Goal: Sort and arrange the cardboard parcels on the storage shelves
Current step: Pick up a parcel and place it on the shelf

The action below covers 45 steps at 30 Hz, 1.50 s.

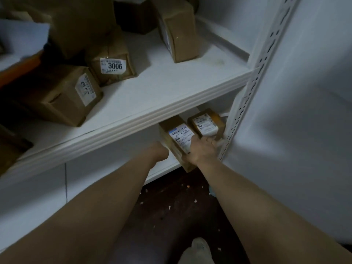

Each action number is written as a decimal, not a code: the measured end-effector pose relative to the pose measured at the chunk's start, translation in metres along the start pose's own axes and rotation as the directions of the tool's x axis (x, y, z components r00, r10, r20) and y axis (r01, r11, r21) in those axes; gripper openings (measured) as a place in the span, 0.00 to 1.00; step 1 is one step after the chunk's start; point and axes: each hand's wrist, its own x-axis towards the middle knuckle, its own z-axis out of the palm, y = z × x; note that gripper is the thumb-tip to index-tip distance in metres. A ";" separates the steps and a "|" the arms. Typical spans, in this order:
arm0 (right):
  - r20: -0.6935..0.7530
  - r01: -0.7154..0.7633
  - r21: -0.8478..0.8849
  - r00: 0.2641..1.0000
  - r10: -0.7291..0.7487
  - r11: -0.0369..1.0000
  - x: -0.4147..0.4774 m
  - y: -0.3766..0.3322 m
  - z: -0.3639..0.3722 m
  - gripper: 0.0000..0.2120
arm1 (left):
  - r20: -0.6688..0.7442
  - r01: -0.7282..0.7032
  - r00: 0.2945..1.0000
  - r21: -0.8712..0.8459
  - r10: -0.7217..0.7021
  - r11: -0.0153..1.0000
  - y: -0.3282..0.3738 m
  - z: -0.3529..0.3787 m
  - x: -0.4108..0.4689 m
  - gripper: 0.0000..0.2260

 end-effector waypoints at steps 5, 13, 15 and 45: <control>-0.049 0.029 -0.045 0.998 -0.031 0.999 0.029 -0.005 0.023 0.38 | 0.046 0.053 0.997 0.013 -0.054 0.999 -0.001 0.014 0.031 0.23; -0.285 0.081 -0.157 0.951 -0.123 0.984 0.052 -0.012 0.049 0.32 | 0.062 0.086 0.994 0.024 -0.087 0.996 -0.004 0.019 0.065 0.21; -0.214 0.201 -0.159 0.949 -0.232 0.967 0.055 -0.011 0.051 0.36 | 0.056 0.090 0.994 0.033 -0.092 0.995 -0.004 0.019 0.071 0.20; 0.005 0.300 -0.193 0.952 -0.305 0.934 0.046 -0.013 0.027 0.35 | 0.104 -0.125 0.987 0.038 0.120 0.991 0.021 0.004 0.028 0.15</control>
